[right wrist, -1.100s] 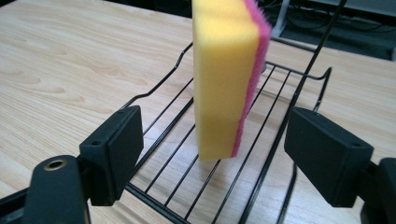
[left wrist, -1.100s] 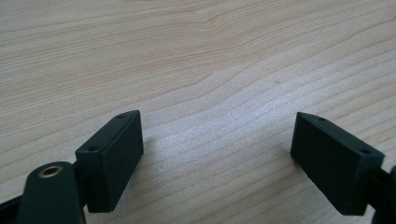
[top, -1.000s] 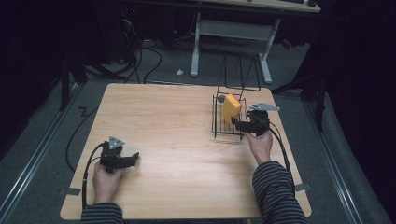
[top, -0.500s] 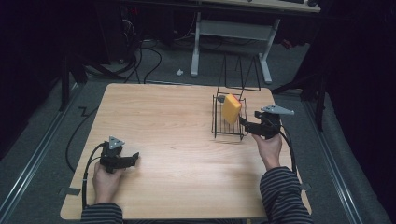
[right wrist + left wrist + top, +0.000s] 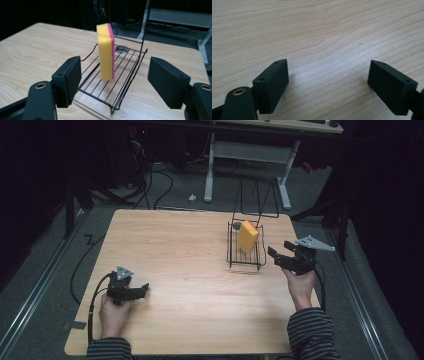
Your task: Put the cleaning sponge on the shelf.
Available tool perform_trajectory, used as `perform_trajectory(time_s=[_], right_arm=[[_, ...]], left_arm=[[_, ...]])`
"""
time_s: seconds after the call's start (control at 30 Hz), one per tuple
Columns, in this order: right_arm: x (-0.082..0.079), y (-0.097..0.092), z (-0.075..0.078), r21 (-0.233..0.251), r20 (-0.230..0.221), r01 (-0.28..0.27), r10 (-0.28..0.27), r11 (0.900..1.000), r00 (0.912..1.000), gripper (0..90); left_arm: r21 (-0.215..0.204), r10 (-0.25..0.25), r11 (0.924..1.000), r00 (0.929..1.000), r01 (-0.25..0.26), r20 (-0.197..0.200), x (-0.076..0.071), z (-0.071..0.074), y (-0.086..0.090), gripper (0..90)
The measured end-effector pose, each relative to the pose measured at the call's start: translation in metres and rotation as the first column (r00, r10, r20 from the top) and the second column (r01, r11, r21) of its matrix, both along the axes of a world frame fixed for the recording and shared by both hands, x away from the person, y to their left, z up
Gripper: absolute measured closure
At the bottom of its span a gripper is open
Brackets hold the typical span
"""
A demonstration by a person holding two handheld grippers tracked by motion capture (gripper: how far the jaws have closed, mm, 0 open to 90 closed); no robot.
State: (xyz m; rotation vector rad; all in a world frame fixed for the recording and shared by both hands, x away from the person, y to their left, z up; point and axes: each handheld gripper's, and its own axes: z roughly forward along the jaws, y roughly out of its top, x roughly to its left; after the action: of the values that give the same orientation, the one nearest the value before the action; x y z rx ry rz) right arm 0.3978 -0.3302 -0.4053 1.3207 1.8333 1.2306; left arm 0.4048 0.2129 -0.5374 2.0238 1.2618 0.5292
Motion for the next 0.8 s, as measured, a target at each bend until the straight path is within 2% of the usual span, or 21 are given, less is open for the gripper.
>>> perform_trajectory(time_s=[0.23, 0.8], right_arm=[[-0.011, -0.012, -0.001, 0.022, 0.001, 0.017, -0.017, 0.9996, 0.9999, 27.8], [-0.047, -0.029, -0.005, 0.101, 0.072, 0.032, -0.04, 0.9943, 0.9966, 29.2]], left_arm=[[0.0, 0.0, 1.0, 1.0, 0.0, 0.0, 0.0, 0.0, 0.0, 17.6], [0.002, 0.0, 1.0, 1.0, 0.0, 0.0, 0.0, 0.0, 0.0, 17.6]])
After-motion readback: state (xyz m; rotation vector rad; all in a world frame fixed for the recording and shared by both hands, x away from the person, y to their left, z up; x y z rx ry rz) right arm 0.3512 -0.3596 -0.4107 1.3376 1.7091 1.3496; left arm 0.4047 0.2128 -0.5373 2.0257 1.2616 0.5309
